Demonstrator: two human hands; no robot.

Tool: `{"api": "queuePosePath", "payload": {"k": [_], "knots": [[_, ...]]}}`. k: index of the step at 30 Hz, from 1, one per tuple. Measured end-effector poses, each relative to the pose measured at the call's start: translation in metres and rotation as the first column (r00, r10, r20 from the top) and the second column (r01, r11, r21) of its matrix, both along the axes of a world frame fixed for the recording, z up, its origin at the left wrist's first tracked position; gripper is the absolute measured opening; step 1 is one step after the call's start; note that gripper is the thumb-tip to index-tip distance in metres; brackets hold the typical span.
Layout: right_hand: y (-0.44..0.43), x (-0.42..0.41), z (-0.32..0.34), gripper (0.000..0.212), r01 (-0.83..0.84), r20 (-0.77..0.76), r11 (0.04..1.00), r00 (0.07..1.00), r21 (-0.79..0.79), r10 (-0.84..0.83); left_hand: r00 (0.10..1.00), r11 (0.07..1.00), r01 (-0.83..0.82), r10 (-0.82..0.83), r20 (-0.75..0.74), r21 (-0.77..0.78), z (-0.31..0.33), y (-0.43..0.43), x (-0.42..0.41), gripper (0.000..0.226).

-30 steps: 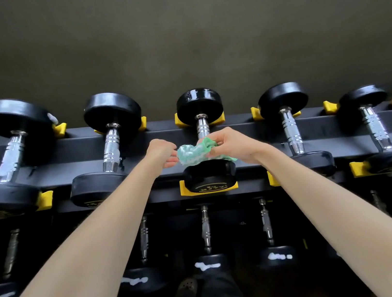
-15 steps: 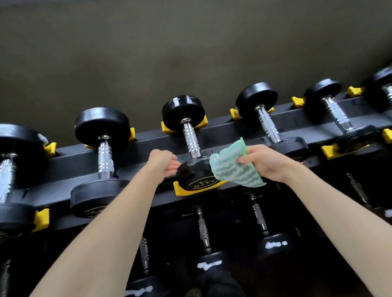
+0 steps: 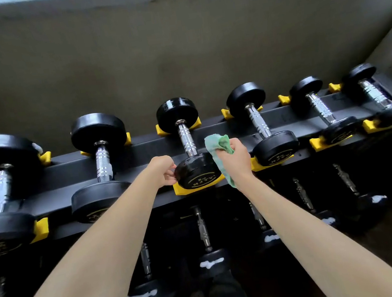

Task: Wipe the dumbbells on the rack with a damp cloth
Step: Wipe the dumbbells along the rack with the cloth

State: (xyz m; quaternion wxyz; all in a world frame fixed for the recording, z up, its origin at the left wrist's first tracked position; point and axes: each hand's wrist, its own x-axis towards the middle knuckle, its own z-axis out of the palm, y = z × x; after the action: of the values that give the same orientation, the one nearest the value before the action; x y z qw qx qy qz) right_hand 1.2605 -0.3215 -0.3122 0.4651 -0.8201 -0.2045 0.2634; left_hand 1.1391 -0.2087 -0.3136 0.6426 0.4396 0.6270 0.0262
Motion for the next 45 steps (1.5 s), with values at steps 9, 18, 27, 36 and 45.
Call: {"api": "queuePosePath", "payload": {"k": [9, 18, 27, 36, 45], "knots": [[0.004, -0.049, 0.006, 0.021, -0.131, 0.237, 0.99, 0.961, -0.061, 0.142, 0.983, 0.992, -0.108, 0.117, 0.14, -0.065, 0.004, -0.007, -0.029, 0.033], [0.029, -0.065, 0.021, 0.02, 0.067, -0.556, 0.973, 0.828, 0.222, 0.07, 0.97, 0.978, -0.209, 0.206, 0.129, 0.003, 0.049, 0.014, -0.073, 0.038], [0.082, -0.09, 0.029, 0.034, -0.169, -0.694, 0.935, 0.632, 0.312, 0.346, 0.947, 0.92, -0.32, 0.313, 0.068, 0.226, 0.065, 0.033, -0.148, 0.034], [0.132, -0.121, -0.004, 0.023, -0.187, -0.493, 0.967, 0.834, 0.171, 0.248, 0.949, 0.938, 0.219, -0.141, -0.282, 0.268, 0.026, 0.075, -0.201, 0.006], [0.184, -0.137, -0.058, 0.034, -0.069, -0.378, 0.998, 0.923, 0.01, 0.068, 0.737, 0.744, 0.666, -0.648, -0.191, 0.047, 0.027, 0.134, -0.205, 0.01]]}}
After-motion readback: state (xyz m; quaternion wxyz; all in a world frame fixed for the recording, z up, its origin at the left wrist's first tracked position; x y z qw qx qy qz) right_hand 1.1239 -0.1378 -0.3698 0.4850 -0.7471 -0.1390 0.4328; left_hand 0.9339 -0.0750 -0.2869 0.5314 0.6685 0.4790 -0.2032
